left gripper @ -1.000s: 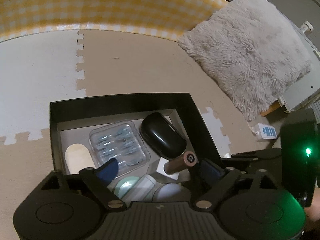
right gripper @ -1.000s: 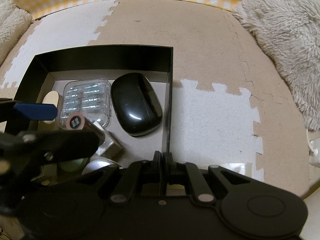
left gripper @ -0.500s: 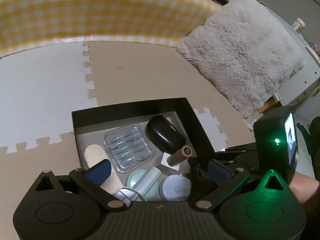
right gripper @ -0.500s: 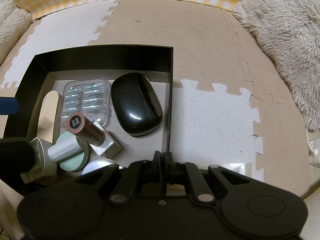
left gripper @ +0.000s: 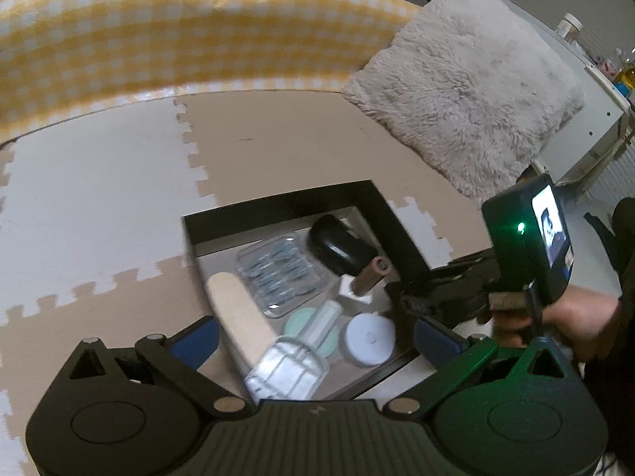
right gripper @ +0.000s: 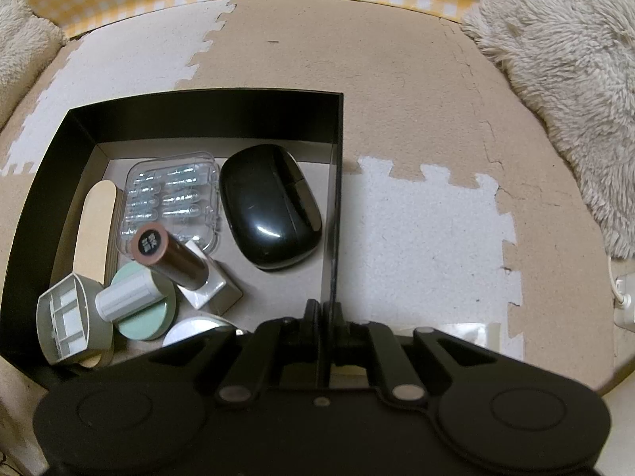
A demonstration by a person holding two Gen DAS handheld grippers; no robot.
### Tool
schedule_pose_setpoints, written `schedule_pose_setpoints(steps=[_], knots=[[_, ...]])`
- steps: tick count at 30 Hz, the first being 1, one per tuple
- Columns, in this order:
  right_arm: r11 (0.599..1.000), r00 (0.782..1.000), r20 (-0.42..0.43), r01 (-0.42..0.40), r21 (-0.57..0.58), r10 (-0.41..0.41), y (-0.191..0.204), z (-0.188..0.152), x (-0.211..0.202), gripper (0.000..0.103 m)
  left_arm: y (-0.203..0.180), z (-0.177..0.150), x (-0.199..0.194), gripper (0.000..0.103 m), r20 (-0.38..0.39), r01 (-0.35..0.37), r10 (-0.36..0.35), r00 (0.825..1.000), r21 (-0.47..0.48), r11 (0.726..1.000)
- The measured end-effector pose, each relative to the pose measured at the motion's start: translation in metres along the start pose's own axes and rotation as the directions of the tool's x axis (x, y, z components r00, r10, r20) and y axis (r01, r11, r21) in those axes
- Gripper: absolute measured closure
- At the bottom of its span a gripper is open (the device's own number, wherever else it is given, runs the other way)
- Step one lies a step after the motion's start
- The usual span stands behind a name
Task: Organize rigid objects
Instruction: 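Move the left tool to the white plug adapter and grasp it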
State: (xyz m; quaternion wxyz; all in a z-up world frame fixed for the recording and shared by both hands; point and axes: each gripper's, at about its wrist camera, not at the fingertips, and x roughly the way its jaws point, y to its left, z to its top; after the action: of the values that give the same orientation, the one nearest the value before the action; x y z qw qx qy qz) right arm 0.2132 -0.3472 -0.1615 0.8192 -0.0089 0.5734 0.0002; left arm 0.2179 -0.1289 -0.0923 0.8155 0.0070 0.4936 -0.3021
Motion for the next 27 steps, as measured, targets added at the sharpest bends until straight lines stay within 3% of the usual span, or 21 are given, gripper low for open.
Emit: schedule_pose_setpoints(steps=[10, 21, 27], knots=[[1.000, 1.000, -0.005, 0.000, 0.007, 0.000, -0.001, 0.002, 0.001, 0.096, 0.051, -0.013, -0.034, 0.000, 0.040, -0.103, 0.099, 0.994, 0.097, 0.990], [1.000, 1.000, -0.015, 0.003, 0.009, -0.003, -0.002, 0.004, 0.002, 0.096, 0.166, -0.034, -0.068, 0.000, 0.092, -0.188, 0.186, 0.978, 0.018, 0.982], [1.000, 1.000, -0.014, 0.004, 0.005, -0.004, -0.001, 0.004, 0.003, 0.096, 0.210, -0.051, -0.071, 0.000, 0.079, -0.257, 0.250, 0.965, 0.097, 0.962]])
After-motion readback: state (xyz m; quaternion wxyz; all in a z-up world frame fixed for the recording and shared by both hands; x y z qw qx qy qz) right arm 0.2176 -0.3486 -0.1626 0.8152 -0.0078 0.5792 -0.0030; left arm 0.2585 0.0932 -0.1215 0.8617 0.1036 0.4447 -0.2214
